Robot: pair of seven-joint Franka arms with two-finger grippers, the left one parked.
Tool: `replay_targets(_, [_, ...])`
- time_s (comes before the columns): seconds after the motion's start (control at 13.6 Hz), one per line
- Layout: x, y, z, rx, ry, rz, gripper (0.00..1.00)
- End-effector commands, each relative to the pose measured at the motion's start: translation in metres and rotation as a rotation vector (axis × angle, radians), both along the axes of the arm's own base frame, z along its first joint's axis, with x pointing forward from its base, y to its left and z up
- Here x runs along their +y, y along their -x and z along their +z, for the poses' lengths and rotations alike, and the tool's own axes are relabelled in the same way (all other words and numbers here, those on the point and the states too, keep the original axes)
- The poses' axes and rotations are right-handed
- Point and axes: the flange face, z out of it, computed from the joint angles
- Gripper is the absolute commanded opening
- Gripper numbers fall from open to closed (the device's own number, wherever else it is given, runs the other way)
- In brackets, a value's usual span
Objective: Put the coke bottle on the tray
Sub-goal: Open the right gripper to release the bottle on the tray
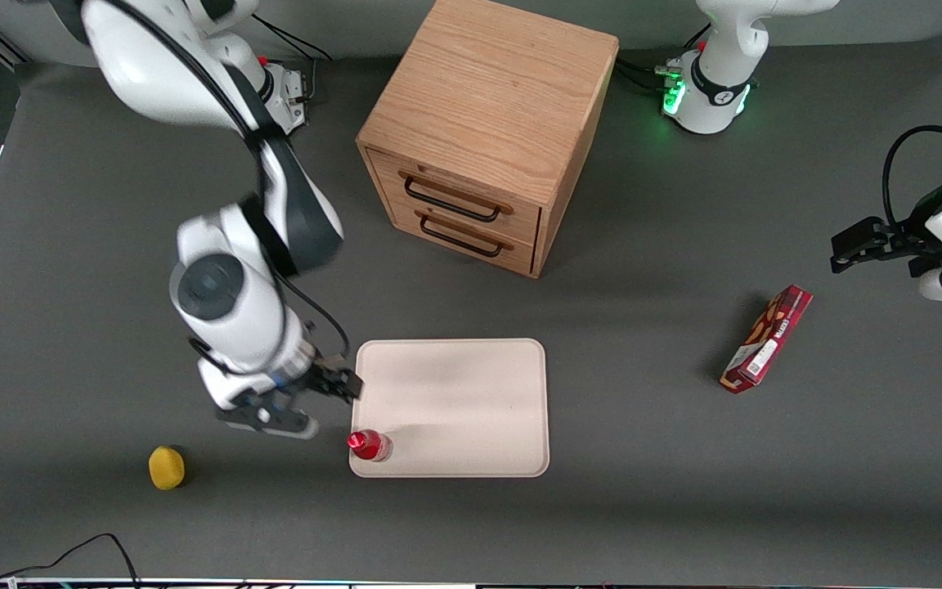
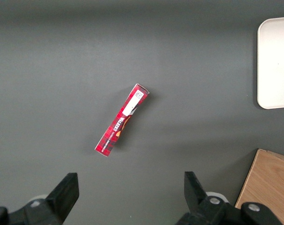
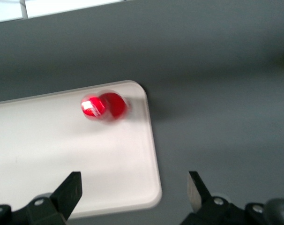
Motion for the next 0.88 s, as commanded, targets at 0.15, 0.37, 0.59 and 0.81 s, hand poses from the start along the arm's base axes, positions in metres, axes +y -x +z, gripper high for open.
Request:
replay_targets(0.15, [-0.120, 0.141, 0.088, 0.106, 0.015, 0.203, 1.00])
replay_targets(0.37, [-0.212, 0.174, 0.131, 0.129, 0.009, 0.268, 1.00])
replay_targets(0.59, [-0.229, 0.174, 0.141, 0.108, 0.008, 0.225, 1.00])
replay_targets(0.81, [-0.228, 0.169, 0.146, 0.099, 0.006, 0.183, 1.00])
